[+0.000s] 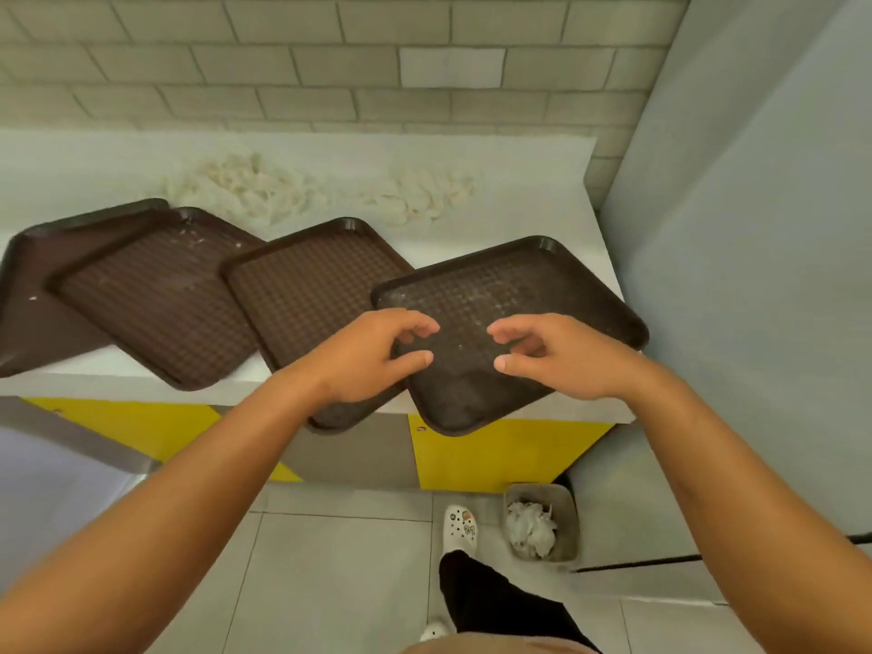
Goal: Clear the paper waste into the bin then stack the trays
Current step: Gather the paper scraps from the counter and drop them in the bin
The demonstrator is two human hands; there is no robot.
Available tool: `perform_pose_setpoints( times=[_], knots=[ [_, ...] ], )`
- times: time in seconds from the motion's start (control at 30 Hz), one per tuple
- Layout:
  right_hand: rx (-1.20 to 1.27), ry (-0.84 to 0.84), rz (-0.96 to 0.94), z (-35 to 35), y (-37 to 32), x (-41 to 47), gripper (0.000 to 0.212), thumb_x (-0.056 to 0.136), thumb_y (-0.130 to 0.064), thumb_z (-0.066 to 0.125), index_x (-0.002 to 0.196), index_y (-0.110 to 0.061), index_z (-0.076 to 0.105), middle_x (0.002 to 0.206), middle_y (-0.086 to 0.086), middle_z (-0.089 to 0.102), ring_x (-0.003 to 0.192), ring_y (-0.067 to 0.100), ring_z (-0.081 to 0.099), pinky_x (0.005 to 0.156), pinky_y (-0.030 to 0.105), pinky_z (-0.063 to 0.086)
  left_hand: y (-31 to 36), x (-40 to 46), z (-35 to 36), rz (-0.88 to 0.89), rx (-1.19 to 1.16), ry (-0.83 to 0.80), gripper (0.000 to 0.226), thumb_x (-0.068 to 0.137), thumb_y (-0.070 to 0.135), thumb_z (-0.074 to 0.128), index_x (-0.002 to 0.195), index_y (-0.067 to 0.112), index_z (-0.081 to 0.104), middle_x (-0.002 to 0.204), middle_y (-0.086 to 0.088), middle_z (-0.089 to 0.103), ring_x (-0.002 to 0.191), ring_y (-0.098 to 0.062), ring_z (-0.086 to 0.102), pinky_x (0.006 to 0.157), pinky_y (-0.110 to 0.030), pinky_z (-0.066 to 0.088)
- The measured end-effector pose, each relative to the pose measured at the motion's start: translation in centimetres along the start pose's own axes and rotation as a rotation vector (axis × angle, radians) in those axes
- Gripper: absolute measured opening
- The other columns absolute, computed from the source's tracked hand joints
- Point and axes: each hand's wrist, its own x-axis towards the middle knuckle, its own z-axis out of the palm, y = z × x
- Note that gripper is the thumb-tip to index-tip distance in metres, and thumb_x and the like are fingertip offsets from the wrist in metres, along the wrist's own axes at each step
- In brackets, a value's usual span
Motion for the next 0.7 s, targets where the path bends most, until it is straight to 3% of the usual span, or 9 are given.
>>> perform_pose_setpoints(
  times=[0.23,0.37,0.53,0.7],
  knots=[
    [-0.126,-0.113,0.077,-9.2,1.7,11.9,0.057,0.089,-0.057,0.066,0.14,-0.034,0.054,0.131,-0.01,0.064,0.119,0.008,0.061,0.111,0.037,0.044,-4.4,10.1,-5.7,-0.05,-0.097,0.065,0.036,0.094,0.036,0.065,0.129,0.028,0.061,0.116,0.016,0.066,0.106,0.001,0.064,0.099,-0.029,0.053],
    [-0.243,-0.169,0.106,-12.6,2.3,18.3,0.055,0.094,-0.052,0.062,0.143,-0.028,0.051,0.132,-0.005,0.062,0.117,0.015,0.062,0.107,0.031,0.043,-7.0,15.8,-7.5,-0.102,-0.01,0.028,0.035,0.094,0.038,0.063,0.128,0.028,0.061,0.115,0.012,0.066,0.099,-0.004,0.067,0.097,-0.034,0.054],
    [-0.462,-0.232,0.148,-13.4,2.4,26.0,0.064,0.093,-0.053,0.062,0.148,-0.023,0.046,0.143,-0.001,0.056,0.122,0.021,0.057,0.111,0.036,0.041,-10.7,20.8,-9.1,-0.184,0.005,-0.014,0.027,0.095,0.034,0.061,0.122,0.03,0.063,0.112,0.012,0.066,0.097,-0.005,0.067,0.096,-0.034,0.053],
    [-0.55,-0.298,0.139,-12.1,1.8,33.9,0.065,0.097,-0.052,0.057,0.151,-0.02,0.042,0.153,0.002,0.045,0.135,0.024,0.047,0.111,0.033,0.036,-13.8,24.3,-10.7,-0.224,0.001,0.098,0.026,0.097,0.032,0.06,0.122,0.025,0.065,0.112,0.006,0.066,0.097,-0.011,0.066,0.091,-0.028,0.052]
  ],
)
